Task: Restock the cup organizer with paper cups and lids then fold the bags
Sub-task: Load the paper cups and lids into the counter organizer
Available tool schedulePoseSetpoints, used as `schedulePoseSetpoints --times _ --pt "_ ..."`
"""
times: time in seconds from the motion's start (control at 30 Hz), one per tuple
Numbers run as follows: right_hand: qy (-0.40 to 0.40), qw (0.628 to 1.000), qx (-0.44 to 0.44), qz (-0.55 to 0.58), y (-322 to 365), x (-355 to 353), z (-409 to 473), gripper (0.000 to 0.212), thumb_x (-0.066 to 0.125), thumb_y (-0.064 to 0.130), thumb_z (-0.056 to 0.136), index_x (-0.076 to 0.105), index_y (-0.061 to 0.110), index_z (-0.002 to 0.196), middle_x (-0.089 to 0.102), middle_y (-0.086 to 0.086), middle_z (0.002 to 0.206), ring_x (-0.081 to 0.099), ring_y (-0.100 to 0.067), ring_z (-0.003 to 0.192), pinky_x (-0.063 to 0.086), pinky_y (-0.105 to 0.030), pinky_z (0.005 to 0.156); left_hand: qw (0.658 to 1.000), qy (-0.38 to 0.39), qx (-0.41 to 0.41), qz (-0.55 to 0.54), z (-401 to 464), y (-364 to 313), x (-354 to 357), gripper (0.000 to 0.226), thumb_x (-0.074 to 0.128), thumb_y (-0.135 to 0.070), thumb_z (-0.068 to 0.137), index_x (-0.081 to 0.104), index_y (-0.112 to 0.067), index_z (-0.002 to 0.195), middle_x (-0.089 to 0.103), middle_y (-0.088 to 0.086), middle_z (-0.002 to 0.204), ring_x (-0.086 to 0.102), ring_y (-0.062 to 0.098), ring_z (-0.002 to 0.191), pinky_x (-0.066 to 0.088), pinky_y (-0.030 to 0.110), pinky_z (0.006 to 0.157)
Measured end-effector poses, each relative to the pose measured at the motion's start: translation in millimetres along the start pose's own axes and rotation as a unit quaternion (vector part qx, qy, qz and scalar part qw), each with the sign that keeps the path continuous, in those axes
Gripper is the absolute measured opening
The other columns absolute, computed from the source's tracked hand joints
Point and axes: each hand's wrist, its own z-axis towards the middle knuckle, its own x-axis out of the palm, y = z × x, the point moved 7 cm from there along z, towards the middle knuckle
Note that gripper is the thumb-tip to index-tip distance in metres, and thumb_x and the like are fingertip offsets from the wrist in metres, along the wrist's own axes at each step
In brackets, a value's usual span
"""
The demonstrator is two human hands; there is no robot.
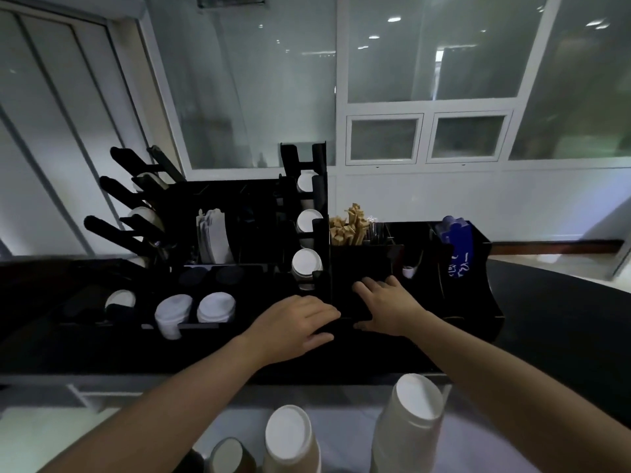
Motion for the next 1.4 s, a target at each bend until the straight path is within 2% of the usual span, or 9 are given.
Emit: schedulePoseSetpoints --times 0.17,0.33,0.47,0.73,0.9,1.0,1.1,1.27,1.4 --pt "0.058 0.997 0.004 -0.047 12.6 34.9 -4.2 0.081 0.054 0.065 0.089 0.03 0.019 0.152 0.049 -0.011 0.146 0.047 -0.03 0.132 0.028 -0.046 0.108 1.0 -0.004 -0.008 0.001 -1.5 1.9 1.8 0.04 0.061 -0.042 0.099 0.065 -0.017 0.13 0.068 -0.002 0.125 0.062 0.016 0.114 0.054 0.034 0.088" --pt "0.028 0.999 -0.022 -0.031 10.8 28.7 -8.6 0.053 0.053 0.054 0.093 0.053 0.021 0.136 0.061 -0.004 0.13 0.06 -0.028 0.116 0.032 -0.042 0.101 1.0 -0.006 -0.014 -0.002 -2.3 2.4 1.1 0.039 0.061 -0.041 0.099 0.065 -0.017 0.13 0.068 -0.003 0.124 0.063 0.016 0.113 0.055 0.034 0.087" --pt "0.005 0.999 -0.033 -0.032 16.1 36.6 -13.9 0.045 0.044 0.043 0.1 0.049 0.031 0.144 0.059 -0.001 0.135 0.065 -0.03 0.105 0.033 -0.043 0.101 1.0 -0.003 -0.015 0.007 -1.6 -0.6 2.0 0.04 0.062 -0.041 0.098 0.065 -0.018 0.131 0.068 -0.004 0.124 0.062 0.015 0.114 0.055 0.033 0.087" --pt "0.028 0.999 -0.018 -0.031 18.9 35.0 -12.0 0.046 0.042 0.043 0.102 0.049 0.031 0.145 0.058 0.002 0.138 0.05 -0.029 0.127 0.027 -0.047 0.11 0.999 0.015 -0.035 0.002 -1.7 3.2 3.2 0.042 0.062 -0.041 0.098 0.063 -0.018 0.133 0.067 -0.004 0.126 0.062 0.015 0.114 0.055 0.035 0.089" --pt "-0.044 0.997 0.004 0.057 6.2 0.7 -23.5 0.036 0.049 0.031 0.102 0.062 0.023 0.134 0.062 0.0 0.135 0.056 -0.027 0.123 0.042 -0.042 0.1 0.997 0.043 -0.054 0.02 2.9 -3.7 -4.1 0.045 0.051 -0.045 0.099 0.062 -0.019 0.133 0.066 -0.004 0.129 0.061 0.016 0.117 0.053 0.035 0.094" --pt "-0.091 0.993 0.037 0.068 -2.3 -40.4 -39.2 0.024 0.049 0.027 0.1 0.072 0.019 0.098 0.07 -0.002 0.1 0.065 -0.027 0.095 0.047 -0.04 0.076 0.998 0.016 -0.059 0.013 6.7 -16.5 -23.2 0.038 0.047 -0.041 0.101 0.07 -0.017 0.12 0.069 -0.003 0.12 0.063 0.017 0.109 0.053 0.034 0.09" --pt "-0.125 0.983 0.093 0.093 -3.9 -75.8 -67.8 0.027 0.049 0.022 0.098 0.066 0.015 0.08 0.065 -0.003 0.081 0.062 -0.027 0.075 0.045 -0.039 0.063 0.999 -0.01 -0.038 0.015 7.7 -39.8 -43.7 0.03 0.048 -0.034 0.103 0.071 -0.017 0.094 0.067 -0.003 0.095 0.06 0.019 0.089 0.051 0.036 0.076" --pt "-0.213 0.956 0.161 0.12 13.0 -138.2 -126.8 0.025 0.056 0.018 0.092 0.062 0.011 0.069 0.062 -0.003 0.07 0.056 -0.027 0.064 0.048 -0.039 0.057 0.995 0.027 -0.096 0.013 11.2 -70.4 -85.7 0.044 0.032 -0.039 0.102 0.056 -0.017 0.073 0.057 0.0 0.072 0.054 0.023 0.071 0.05 0.042 0.067" --pt "-0.225 0.947 0.182 0.14 59.2 -151.0 -176.2 0.021 0.057 0.017 0.092 0.061 0.012 0.071 0.058 -0.002 0.073 0.055 -0.027 0.068 0.046 -0.037 0.058 0.991 0.094 -0.095 -0.024 -4.8 -113.7 -94.6 0.043 0.034 -0.032 0.106 0.048 -0.015 0.069 0.053 0.002 0.07 0.059 0.027 0.075 0.05 0.042 0.071"
